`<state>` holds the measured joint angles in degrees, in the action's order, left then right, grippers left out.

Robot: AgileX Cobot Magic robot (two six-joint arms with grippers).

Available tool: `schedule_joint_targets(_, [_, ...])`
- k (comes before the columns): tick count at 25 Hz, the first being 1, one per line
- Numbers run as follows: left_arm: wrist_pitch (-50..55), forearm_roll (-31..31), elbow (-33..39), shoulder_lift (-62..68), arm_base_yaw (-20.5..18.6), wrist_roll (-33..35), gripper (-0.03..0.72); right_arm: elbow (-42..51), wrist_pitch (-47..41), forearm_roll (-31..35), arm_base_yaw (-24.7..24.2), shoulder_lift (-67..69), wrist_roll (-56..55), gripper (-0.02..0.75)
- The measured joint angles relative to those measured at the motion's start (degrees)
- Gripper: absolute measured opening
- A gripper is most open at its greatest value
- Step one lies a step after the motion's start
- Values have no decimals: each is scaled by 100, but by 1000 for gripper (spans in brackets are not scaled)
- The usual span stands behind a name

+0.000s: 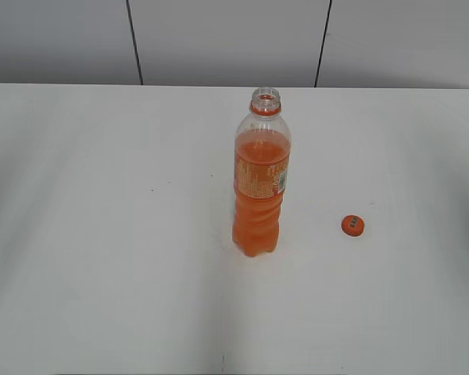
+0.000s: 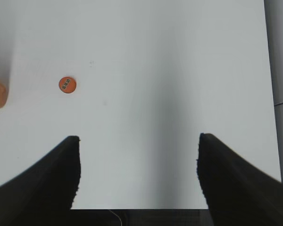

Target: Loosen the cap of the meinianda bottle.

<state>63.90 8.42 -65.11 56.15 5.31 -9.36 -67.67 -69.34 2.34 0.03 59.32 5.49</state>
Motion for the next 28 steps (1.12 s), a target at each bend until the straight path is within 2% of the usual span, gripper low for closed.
schedule_joint_targets(16, [-347, 568, 1976, -4241, 0, 0, 581, 1873, 284, 24, 0, -3264, 352, 579])
schedule_joint_targets(24, [-359, -59, 2817, -5478, 5, 0, 573, 2601, 340, 165, 0, -4709, 354, 575])
schedule_joint_targets(28, [-359, -396, 3181, -5652, 5, 311, 544, 2907, 271, 234, 0, -5301, 359, 575])
